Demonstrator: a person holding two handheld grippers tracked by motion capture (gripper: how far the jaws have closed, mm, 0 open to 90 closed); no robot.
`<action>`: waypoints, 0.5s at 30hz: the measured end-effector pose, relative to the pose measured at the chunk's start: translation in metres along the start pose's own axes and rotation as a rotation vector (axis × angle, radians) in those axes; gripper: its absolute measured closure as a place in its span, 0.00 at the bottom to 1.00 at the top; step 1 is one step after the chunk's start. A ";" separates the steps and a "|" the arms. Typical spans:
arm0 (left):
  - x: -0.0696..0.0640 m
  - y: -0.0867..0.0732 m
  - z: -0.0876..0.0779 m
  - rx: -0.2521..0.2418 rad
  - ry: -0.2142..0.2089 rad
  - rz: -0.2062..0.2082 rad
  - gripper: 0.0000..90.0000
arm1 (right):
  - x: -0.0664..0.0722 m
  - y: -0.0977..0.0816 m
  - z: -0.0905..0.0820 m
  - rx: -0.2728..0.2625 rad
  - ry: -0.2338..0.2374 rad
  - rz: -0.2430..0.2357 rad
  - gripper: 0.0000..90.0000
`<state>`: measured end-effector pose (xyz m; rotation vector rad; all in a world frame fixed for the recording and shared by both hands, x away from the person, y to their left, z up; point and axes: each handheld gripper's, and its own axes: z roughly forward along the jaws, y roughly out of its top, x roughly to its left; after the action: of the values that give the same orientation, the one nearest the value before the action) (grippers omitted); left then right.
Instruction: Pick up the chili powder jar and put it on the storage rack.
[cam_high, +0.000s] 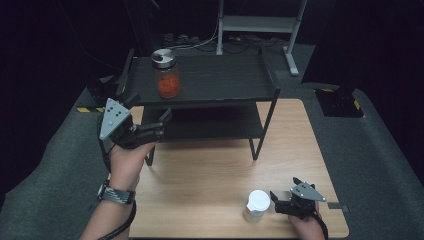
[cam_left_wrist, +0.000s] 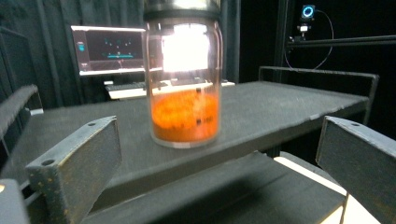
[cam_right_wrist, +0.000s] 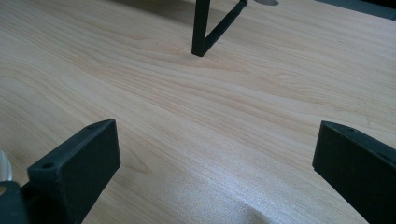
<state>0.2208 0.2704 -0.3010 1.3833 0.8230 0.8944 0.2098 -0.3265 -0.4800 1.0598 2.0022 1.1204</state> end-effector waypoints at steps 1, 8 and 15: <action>-0.001 -0.002 -0.001 0.005 0.001 0.006 0.01 | 0.000 0.000 0.000 -0.001 0.000 -0.001 0.00; -0.004 -0.018 -0.010 0.031 -0.006 0.010 0.01 | 0.000 0.000 0.000 0.000 0.000 -0.001 0.00; -0.007 -0.035 -0.016 0.060 -0.018 0.012 0.01 | 0.000 0.000 0.000 -0.001 0.000 -0.001 0.00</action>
<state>0.2047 0.2715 -0.3363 1.4480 0.8341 0.8716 0.2096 -0.3265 -0.4802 1.0581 2.0016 1.1207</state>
